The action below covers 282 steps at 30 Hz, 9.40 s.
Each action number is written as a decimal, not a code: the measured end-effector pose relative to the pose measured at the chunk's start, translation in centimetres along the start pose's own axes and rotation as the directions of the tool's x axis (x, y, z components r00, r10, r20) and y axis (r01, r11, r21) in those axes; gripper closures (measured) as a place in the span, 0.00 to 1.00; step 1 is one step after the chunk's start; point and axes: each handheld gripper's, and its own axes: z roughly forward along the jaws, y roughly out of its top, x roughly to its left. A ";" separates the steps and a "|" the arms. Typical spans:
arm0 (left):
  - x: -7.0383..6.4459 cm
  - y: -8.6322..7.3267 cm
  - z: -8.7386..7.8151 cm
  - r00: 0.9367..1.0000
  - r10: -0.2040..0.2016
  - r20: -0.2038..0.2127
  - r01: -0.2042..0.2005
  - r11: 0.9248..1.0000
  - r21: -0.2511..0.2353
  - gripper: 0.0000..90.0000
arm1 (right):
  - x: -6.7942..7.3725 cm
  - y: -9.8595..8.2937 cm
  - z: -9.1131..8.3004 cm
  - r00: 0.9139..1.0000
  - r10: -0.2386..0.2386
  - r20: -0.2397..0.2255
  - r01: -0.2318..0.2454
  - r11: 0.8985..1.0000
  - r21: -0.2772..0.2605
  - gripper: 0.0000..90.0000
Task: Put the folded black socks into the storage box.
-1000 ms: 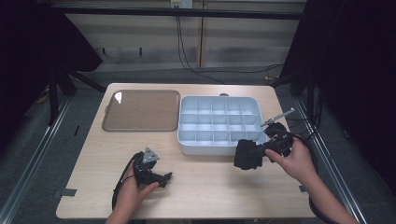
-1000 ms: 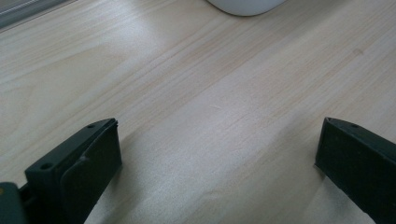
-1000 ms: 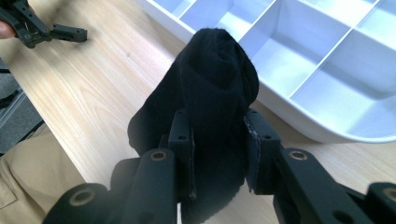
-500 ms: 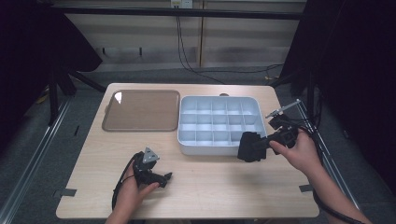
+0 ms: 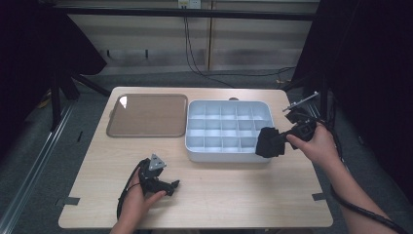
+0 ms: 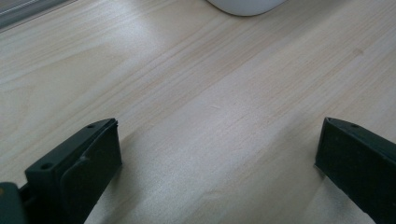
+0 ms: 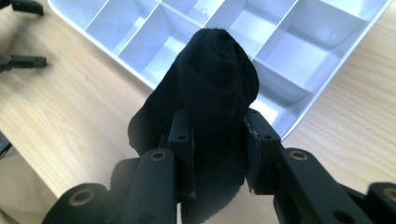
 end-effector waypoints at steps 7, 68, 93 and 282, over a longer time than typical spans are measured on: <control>0.0 0.0 0.0 1.000 0.001 0.000 -0.001 1.000 0.000 0.00 | -1.2 0.7 0.9 1.000 0.019 0.022 -0.019 1.000 0.008 0.76; 0.0 0.0 0.0 1.000 -0.001 0.000 0.001 1.000 0.000 0.00 | -2.5 1.6 4.6 0.983 -0.036 0.178 0.020 0.996 0.091 0.41; 0.0 0.0 0.0 1.000 0.001 0.001 -0.001 1.000 0.004 0.00 | -1.1 3.5 1.4 0.981 -0.082 0.178 0.054 0.987 0.154 0.42; -0.1 0.0 0.1 1.000 -0.016 0.000 0.016 1.000 -0.002 0.00 | -2.3 3.5 10.5 0.978 -0.156 0.141 0.086 0.909 0.409 1.00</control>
